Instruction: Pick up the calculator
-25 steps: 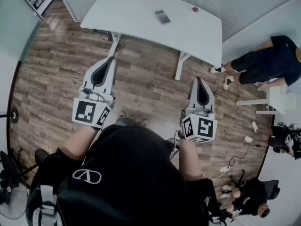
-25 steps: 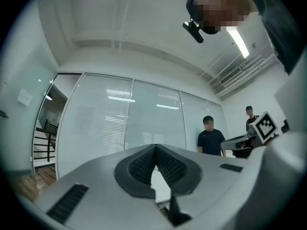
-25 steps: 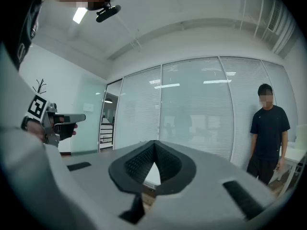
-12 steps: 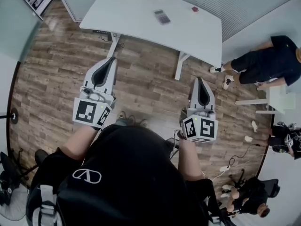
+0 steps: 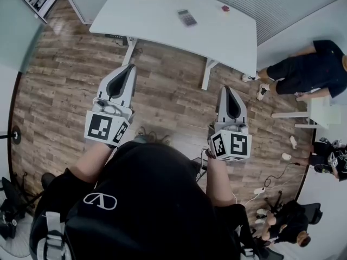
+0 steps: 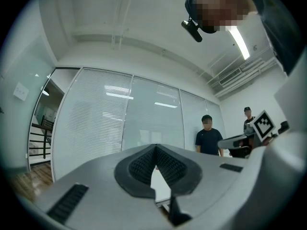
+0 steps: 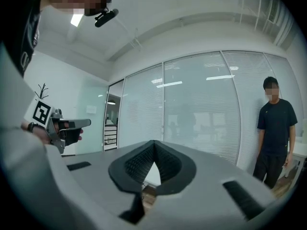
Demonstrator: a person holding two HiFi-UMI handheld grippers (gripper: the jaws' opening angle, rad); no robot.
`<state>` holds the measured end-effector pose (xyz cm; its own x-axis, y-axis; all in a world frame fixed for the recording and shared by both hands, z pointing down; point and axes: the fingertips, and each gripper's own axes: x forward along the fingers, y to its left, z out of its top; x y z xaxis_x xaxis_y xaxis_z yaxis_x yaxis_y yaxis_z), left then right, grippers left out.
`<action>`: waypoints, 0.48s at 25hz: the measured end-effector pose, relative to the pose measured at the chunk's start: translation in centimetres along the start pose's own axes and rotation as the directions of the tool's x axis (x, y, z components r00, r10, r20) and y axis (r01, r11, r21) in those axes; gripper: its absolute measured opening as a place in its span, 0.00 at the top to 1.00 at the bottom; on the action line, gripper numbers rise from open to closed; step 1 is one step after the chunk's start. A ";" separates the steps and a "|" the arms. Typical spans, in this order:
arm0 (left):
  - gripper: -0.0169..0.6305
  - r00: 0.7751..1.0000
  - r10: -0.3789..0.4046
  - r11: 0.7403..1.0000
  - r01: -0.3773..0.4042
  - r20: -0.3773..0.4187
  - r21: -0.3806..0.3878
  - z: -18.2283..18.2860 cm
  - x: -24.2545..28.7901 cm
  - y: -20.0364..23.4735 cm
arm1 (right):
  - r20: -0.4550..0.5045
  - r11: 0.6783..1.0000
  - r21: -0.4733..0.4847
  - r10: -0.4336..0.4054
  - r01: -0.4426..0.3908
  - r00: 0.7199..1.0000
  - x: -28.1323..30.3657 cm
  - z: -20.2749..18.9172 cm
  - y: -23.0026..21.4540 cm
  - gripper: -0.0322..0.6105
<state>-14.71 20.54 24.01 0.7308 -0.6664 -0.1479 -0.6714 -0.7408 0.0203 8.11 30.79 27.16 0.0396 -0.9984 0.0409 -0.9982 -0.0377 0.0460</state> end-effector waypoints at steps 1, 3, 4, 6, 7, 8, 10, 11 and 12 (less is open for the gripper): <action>0.97 1.000 -0.005 1.000 0.005 0.000 0.000 -0.1 0.3 0.2 | -0.002 1.000 0.000 0.000 0.000 1.000 0.3 0.0 0.0 0.94; 0.97 1.000 -0.013 1.000 0.013 -0.001 0.000 -0.3 0.7 0.7 | -0.005 1.000 0.000 -0.006 0.006 1.000 1.0 0.0 0.1 0.94; 0.97 1.000 -0.016 1.000 0.016 -0.002 -0.002 -0.4 0.9 1.0 | -0.006 1.000 -0.003 -0.011 0.011 1.000 1.3 0.0 0.2 0.94; 0.97 1.000 -0.024 1.000 0.024 -0.002 -0.009 -0.6 1.1 2.0 | -0.003 1.000 -0.010 -0.022 0.022 1.000 2.0 0.1 0.7 0.94; 0.97 1.000 -0.030 0.999 0.030 -0.001 -0.011 -0.7 1.3 2.5 | -0.001 1.000 -0.016 -0.027 0.027 1.000 2.5 0.2 1.0 0.94; 0.97 0.999 -0.037 0.999 0.037 0.000 -0.015 -0.9 1.4 3.2 | -0.001 0.999 -0.024 -0.031 0.031 1.000 3.0 0.3 1.3 0.94; 0.97 0.999 -0.049 0.999 0.049 0.000 -0.023 -1.2 1.9 4.4 | -0.006 0.999 -0.039 -0.035 0.035 0.999 4.2 0.3 2.1 0.94; 0.97 0.998 -0.055 0.998 0.055 0.000 -0.027 -1.4 2.1 4.9 | -0.008 0.998 -0.045 -0.037 0.036 0.999 4.7 0.3 2.4 0.94; 0.97 0.998 -0.062 0.998 0.062 0.000 -0.028 -1.6 2.3 5.3 | -0.011 0.998 -0.050 -0.040 0.039 0.999 5.1 0.3 2.7 0.94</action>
<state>-16.33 14.95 25.33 0.7710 -0.6192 -0.1490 -0.6211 -0.7828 0.0392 5.63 25.55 27.23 0.0796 -0.9956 0.0497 -0.9925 -0.0745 0.0971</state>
